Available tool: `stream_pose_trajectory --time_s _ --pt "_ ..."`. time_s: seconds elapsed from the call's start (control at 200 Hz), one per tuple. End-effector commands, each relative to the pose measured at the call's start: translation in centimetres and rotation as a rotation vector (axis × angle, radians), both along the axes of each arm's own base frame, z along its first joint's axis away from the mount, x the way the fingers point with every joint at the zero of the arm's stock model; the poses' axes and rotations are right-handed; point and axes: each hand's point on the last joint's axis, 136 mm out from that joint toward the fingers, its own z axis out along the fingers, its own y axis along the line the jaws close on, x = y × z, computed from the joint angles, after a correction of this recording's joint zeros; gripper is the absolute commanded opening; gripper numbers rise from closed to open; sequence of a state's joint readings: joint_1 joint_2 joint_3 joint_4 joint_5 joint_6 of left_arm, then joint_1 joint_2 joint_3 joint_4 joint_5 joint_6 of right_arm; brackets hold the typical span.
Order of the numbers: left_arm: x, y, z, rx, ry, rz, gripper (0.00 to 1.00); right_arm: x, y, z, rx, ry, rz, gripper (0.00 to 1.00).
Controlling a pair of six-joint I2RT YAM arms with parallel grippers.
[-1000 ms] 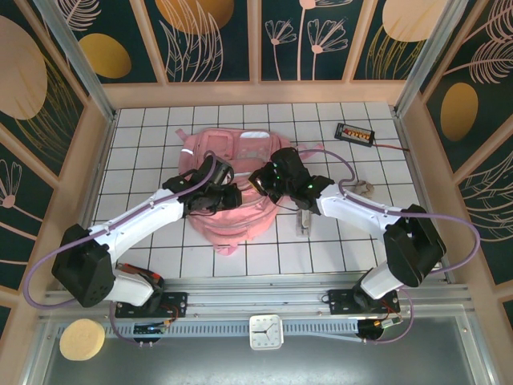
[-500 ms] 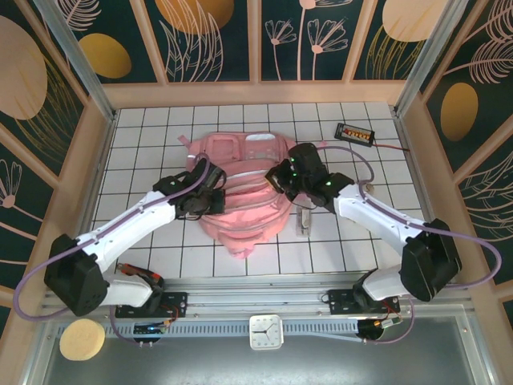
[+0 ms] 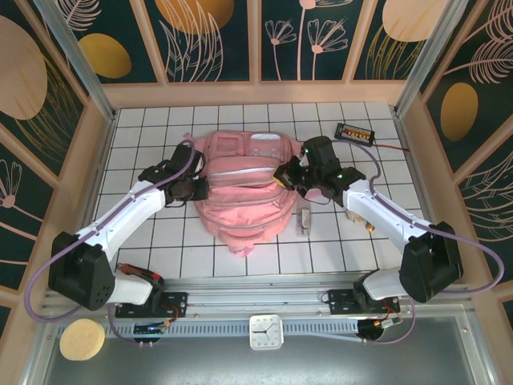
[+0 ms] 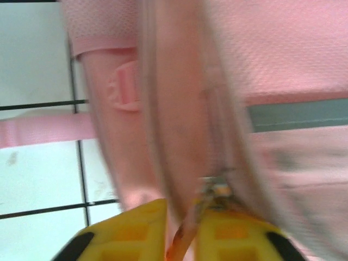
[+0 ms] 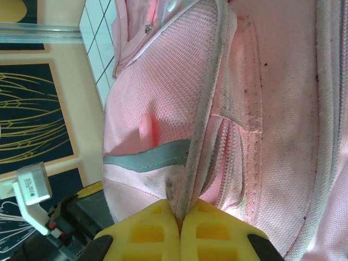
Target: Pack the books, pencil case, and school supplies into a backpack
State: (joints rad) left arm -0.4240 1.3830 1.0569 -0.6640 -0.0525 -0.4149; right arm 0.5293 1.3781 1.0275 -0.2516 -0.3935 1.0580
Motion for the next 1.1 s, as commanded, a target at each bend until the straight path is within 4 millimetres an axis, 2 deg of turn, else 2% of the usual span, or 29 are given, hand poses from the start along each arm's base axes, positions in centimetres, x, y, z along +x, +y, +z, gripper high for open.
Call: stream_pose_trajectory --time_s 0.0,0.055,0.095,0.12,0.21,0.295,0.365,0.51,0.585,0.696,0.801,1.011,1.096 --pt "-0.4 7.9 0.5 0.244 -0.017 0.207 0.43 3.4 -2.9 2.9 -0.030 -0.113 -0.114 0.00" --pt "-0.3 7.4 2.7 0.191 -0.089 0.197 0.64 3.7 -2.3 3.6 0.002 -0.125 -0.103 0.00" --pt "-0.2 7.0 4.7 0.143 -0.159 0.187 0.96 3.7 -1.8 4.0 0.022 -0.127 -0.090 0.00" --pt "-0.1 6.5 6.0 0.108 -0.202 0.164 0.99 3.8 -1.5 4.3 0.034 -0.131 -0.085 0.00" --pt "-0.1 4.4 9.8 0.038 -0.320 0.047 0.99 3.9 -0.5 5.7 0.088 -0.143 -0.067 0.00" --pt "-0.5 1.0 12.2 0.050 -0.430 -0.140 0.99 3.8 0.6 7.2 0.154 -0.157 -0.053 0.00" --pt "-1.1 -2.1 13.0 0.057 -0.500 -0.297 0.99 3.8 1.6 8.5 0.198 -0.160 -0.031 0.00" --pt "-1.3 -5.2 13.5 0.046 -0.585 -0.452 0.99 3.5 3.4 10.4 0.233 -0.174 0.012 0.00" --pt "-1.6 -7.1 13.4 0.052 -0.624 -0.552 0.99 3.4 3.8 11.1 0.245 -0.178 0.021 0.00" --pt "-1.1 -8.3 12.5 0.088 -0.604 -0.617 0.99 3.5 3.9 11.7 0.249 -0.179 0.022 0.00" --pt "-0.8 -9.7 11.9 0.101 -0.589 -0.665 0.99 2.7 5.1 11.9 0.257 -0.175 0.049 0.00" --pt "1.3 -10.4 8.9 0.160 -0.515 -0.634 0.90 2.4 6.3 12.2 0.264 -0.175 0.075 0.00" --pt "2.5 -10.2 8.5 0.193 -0.509 -0.588 0.80 2.2 6.7 12.2 0.266 -0.172 0.084 0.00"
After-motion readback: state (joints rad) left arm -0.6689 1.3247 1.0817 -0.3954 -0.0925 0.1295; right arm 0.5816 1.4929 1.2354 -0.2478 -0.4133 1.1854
